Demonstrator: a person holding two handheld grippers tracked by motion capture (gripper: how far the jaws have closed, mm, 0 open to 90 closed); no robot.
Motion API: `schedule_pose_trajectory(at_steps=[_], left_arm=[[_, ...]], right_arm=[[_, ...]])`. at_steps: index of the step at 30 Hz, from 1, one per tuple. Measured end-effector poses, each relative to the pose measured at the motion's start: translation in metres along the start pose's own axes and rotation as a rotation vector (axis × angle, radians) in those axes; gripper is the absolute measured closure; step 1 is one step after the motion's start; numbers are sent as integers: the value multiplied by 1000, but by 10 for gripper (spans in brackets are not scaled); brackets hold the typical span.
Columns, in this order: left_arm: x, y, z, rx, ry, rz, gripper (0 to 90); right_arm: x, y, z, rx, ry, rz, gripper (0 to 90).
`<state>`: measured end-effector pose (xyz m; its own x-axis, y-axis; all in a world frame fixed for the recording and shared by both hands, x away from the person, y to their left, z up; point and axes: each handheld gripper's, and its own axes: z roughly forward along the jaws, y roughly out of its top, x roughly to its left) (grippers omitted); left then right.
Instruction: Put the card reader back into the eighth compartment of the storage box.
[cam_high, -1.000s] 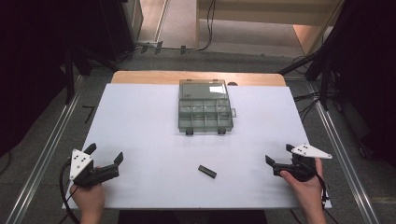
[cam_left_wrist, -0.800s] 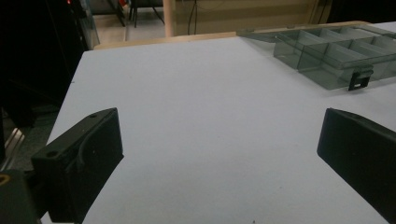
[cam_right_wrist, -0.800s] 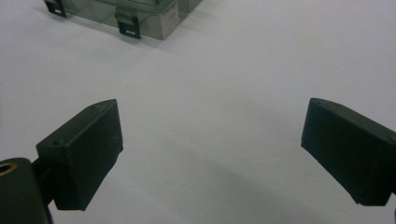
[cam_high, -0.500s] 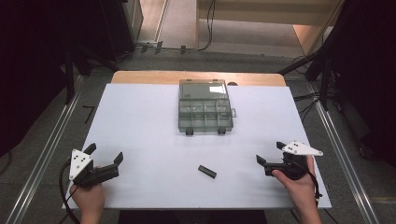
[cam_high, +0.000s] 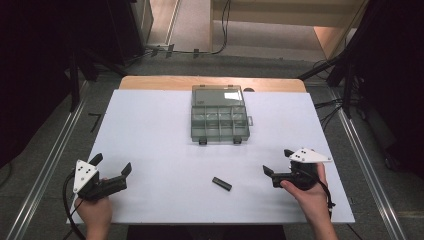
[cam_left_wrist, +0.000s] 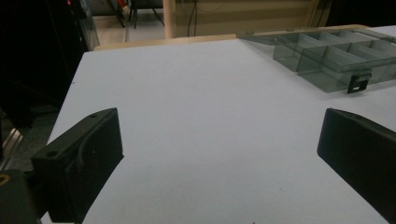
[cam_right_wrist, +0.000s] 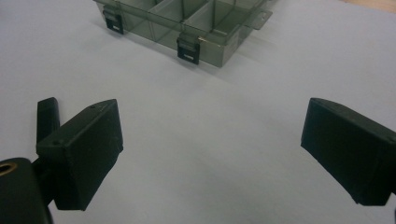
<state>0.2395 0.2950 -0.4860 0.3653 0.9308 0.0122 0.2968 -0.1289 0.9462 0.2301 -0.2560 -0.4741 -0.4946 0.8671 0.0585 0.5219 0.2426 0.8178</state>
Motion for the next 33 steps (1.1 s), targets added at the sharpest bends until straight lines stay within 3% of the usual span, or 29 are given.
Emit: schedule_pose_trajectory(at_steps=[6,10,23,33], left_arm=[[0,0,0,-1,-1,-2,3],[0,0,0,-1,-2,-2,3],[1,0,-1,-1,-5,-2,3],[1,0,-1,-4,-5,-4,3]], right_arm=[[10,7,5,1,25,-19,46],[19,12,9,-6,35,-36,110],[42,22,21,17,79,-86,110],[64,25,37,64,137,-141,112]])
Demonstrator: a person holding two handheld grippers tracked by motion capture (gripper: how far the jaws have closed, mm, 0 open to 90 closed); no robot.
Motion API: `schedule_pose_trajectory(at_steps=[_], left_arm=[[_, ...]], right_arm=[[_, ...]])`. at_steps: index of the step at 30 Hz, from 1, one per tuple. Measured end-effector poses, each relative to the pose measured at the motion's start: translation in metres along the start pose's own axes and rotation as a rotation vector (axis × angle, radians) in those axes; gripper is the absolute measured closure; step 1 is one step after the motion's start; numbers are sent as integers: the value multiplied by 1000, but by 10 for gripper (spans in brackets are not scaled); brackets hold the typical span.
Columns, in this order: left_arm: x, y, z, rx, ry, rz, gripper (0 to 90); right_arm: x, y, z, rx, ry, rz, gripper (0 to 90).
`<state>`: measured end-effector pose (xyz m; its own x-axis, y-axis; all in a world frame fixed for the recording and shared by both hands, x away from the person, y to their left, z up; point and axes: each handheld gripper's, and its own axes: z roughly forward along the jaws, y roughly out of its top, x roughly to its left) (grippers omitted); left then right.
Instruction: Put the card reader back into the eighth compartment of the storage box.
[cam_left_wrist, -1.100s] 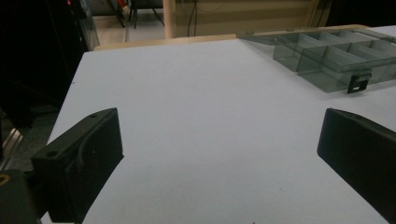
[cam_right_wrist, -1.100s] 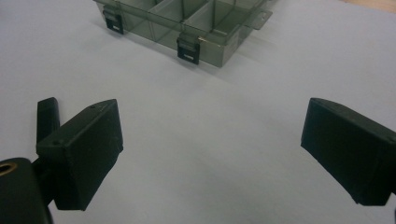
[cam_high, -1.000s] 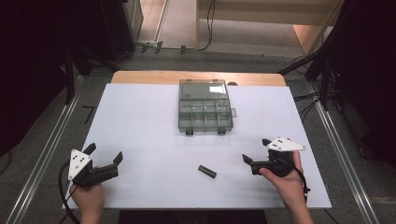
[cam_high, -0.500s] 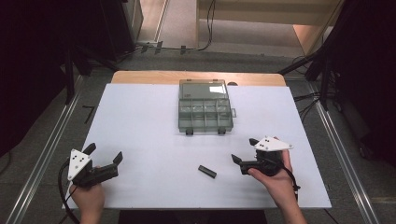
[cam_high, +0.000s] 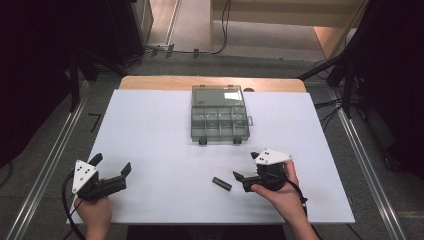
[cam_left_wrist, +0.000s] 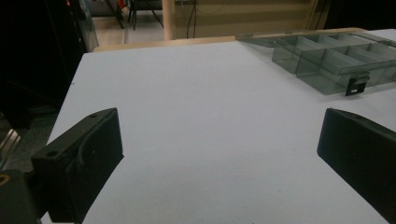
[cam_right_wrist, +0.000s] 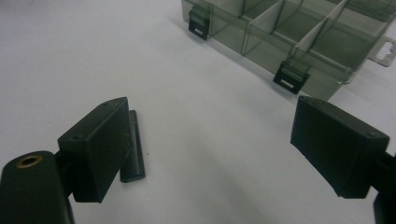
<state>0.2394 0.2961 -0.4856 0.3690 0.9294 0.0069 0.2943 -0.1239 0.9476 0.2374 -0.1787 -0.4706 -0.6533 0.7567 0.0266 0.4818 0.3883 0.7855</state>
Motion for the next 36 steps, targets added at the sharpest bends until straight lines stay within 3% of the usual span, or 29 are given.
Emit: schedule_pose_trajectory(at_steps=[6,7,20,24,25,29,36], left_arm=[[0,0,0,0,-1,0,3],[0,0,0,0,-1,0,3],[0,0,0,4,-1,1,3],[0,0,0,4,-1,1,4],[0,0,0,3,-1,1,3],[0,0,0,4,-1,1,3],[0,0,0,3,-1,0,4]], right_arm=[[9,2,7,19,25,-18,127],[12,3,10,28,48,-23,209],[26,7,27,134,121,-82,271],[28,5,30,156,126,-86,344],[28,5,34,186,158,-77,383],[31,4,37,217,167,-95,480],[33,4,42,262,196,-108,577]])
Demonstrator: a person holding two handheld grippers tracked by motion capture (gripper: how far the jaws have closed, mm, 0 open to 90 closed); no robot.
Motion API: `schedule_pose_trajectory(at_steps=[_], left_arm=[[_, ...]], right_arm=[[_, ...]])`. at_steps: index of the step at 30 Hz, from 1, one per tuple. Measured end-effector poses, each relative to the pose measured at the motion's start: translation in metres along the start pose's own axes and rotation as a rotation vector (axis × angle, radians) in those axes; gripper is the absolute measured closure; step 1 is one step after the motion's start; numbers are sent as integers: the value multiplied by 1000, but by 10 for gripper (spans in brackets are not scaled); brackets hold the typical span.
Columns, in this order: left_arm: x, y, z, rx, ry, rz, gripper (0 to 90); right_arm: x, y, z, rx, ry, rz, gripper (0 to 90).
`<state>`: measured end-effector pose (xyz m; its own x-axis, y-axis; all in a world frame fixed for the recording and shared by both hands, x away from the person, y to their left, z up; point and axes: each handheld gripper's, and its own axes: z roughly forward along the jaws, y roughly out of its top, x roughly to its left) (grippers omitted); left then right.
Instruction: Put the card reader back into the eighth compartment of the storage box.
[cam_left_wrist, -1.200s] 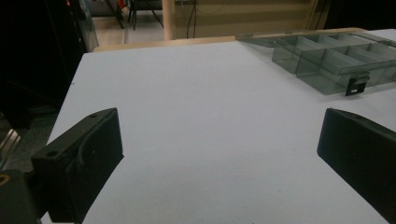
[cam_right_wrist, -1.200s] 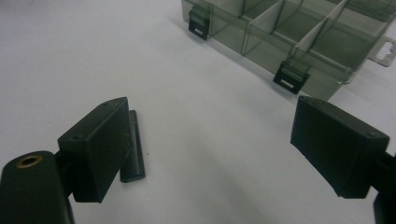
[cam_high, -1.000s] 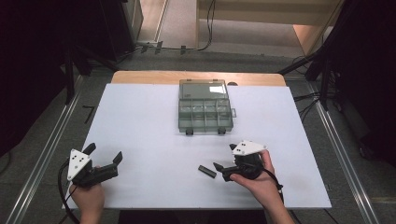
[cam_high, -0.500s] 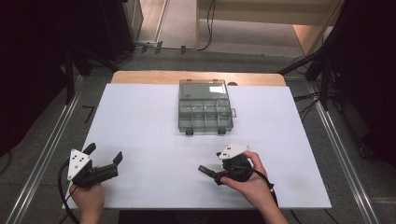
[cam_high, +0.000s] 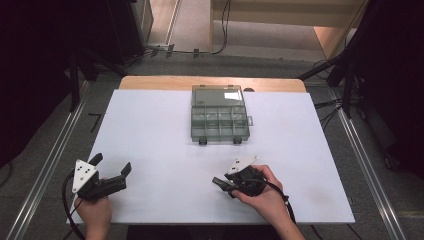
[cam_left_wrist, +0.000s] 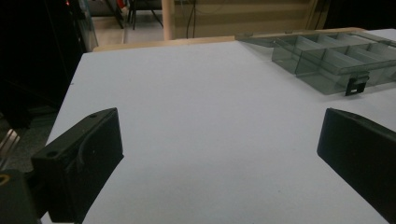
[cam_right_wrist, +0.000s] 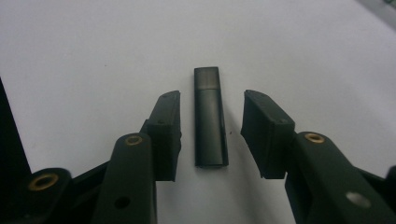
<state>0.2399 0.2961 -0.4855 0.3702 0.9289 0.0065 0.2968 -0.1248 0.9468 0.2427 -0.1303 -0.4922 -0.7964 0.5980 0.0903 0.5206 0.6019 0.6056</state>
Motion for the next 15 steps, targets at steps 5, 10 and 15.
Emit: schedule_pose_trajectory(at_steps=[5,10,15], left_arm=[[0,0,0,0,0,0,3],[0,0,0,1,2,1,3],[-1,0,0,0,2,1,3]], right_arm=[[0,0,6,43,-14,8,640],[0,-1,8,51,-32,5,672],[-1,-1,9,54,-37,-4,699]])
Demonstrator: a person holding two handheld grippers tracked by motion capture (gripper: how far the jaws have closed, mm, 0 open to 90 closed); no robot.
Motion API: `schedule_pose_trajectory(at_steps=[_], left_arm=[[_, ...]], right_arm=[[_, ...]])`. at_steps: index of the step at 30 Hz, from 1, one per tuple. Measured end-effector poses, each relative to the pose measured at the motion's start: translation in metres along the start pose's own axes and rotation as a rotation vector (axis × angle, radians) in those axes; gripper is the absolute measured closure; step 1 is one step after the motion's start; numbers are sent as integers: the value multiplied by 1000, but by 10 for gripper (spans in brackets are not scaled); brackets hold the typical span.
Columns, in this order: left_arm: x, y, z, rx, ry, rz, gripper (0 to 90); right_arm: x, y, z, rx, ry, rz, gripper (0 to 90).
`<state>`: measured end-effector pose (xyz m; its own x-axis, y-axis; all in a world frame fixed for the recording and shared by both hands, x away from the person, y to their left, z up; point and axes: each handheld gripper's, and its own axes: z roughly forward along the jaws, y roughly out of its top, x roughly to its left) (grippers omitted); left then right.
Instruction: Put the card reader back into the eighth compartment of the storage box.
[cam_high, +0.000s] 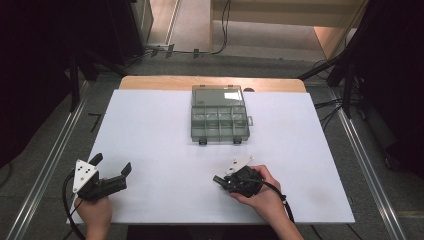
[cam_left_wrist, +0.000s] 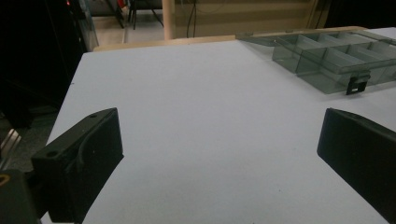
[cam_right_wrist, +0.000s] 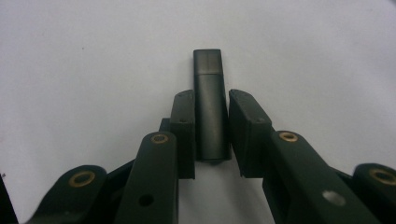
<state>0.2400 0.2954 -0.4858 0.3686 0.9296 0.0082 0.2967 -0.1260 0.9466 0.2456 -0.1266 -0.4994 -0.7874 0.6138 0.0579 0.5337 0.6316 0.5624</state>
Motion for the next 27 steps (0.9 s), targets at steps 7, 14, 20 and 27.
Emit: schedule_pose_trajectory(at_steps=[7,14,20,27], left_arm=[[0,0,0,0,0,1,4],[0,0,0,-1,0,0,3],[0,0,0,0,-1,1,3],[0,0,0,1,-1,1,3]], right_arm=[[-6,0,0,0,40,40,707],[-8,1,-2,-16,24,57,709],[-9,3,-5,-37,35,64,708],[-12,6,-8,-73,39,68,709]])
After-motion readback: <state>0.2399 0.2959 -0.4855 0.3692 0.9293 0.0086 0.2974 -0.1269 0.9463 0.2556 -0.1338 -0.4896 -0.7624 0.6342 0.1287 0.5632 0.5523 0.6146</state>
